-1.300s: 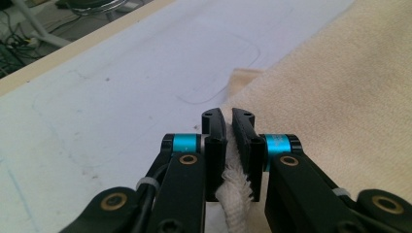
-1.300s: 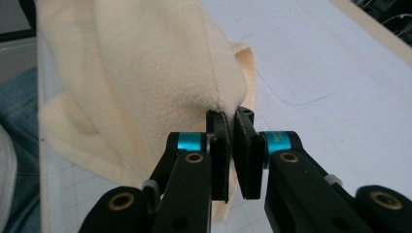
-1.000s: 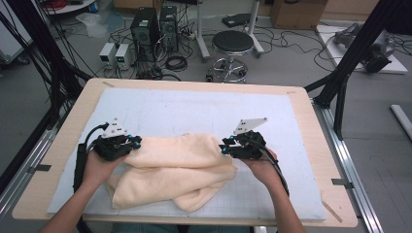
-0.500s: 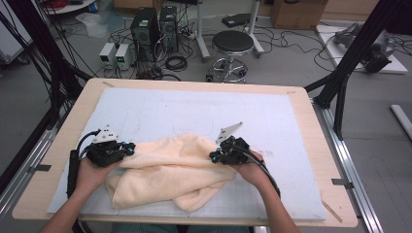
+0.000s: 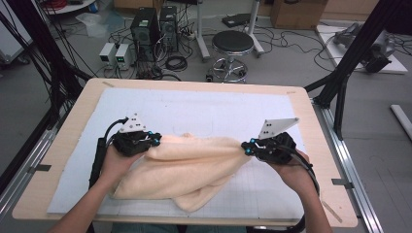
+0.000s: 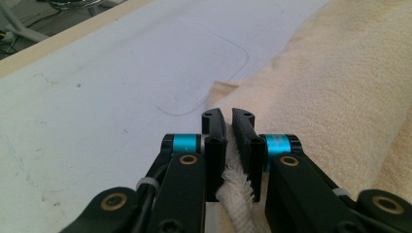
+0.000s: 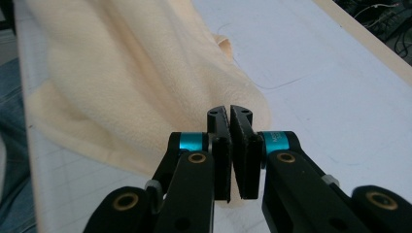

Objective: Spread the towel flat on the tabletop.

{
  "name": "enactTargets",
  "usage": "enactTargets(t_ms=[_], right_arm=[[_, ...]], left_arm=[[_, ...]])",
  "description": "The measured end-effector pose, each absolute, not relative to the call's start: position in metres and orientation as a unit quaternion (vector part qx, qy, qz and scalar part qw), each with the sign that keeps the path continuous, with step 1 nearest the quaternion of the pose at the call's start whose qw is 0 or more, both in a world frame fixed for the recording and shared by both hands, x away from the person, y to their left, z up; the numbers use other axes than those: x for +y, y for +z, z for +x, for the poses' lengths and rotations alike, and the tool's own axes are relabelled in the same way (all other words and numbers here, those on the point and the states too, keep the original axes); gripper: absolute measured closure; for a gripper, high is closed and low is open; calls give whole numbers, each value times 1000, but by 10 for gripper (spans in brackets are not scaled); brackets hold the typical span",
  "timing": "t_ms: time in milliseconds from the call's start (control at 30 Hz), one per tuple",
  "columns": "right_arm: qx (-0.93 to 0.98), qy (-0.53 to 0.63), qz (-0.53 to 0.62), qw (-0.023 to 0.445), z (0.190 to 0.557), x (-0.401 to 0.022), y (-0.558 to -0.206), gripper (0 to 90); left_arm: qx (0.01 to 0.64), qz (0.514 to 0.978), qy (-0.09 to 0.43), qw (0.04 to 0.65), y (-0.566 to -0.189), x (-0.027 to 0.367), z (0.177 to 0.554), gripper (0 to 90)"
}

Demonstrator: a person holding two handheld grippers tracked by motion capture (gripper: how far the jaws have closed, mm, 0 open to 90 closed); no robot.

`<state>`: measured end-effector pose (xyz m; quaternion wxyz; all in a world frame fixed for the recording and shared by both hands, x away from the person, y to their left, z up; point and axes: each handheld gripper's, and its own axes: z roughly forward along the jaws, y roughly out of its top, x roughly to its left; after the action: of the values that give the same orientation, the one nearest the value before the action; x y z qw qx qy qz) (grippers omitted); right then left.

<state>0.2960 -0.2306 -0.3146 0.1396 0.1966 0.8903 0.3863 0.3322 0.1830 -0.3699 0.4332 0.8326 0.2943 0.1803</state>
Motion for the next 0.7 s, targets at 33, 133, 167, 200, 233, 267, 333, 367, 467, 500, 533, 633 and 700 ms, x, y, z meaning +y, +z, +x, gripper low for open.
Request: enactTargets(t_ms=[33,133,167,200,233,267,333,367,467,500,533,633,700], right_arm=[[890,386,197,140,296,-231,-315,871],[903,373,181,109,289,-217,-329,867],[913,357,175,93,289,-204,-350,865],[914,357,177,81,291,-198,-362,863],[914,357,177,81,291,-198,-362,863],[916,354,181,52,294,-187,-385,857],[918,351,181,38,295,-183,-395,845],[920,348,176,25,296,-178,-403,817],[920,355,167,20,294,-175,-403,734],[914,370,164,16,295,-178,-398,703],[908,383,170,16,296,-181,-391,679],[894,407,180,39,301,-192,-373,659],[886,417,194,62,311,-200,-365,660]], left_arm=[[291,838,180,425,-371,183,332,837],[300,841,185,409,-378,195,329,837],[309,840,184,407,-381,202,328,837],[315,839,182,405,-384,208,327,837],[325,835,181,405,-387,215,325,837],[332,835,174,404,-391,221,325,837],[342,833,164,403,-400,227,322,837],[342,833,162,404,-403,229,322,837],[338,837,160,399,-408,226,322,836],[336,839,161,397,-408,225,322,835],[334,839,163,397,-408,224,322,835],[335,838,166,398,-408,222,322,834],[334,838,167,399,-408,223,322,834]])
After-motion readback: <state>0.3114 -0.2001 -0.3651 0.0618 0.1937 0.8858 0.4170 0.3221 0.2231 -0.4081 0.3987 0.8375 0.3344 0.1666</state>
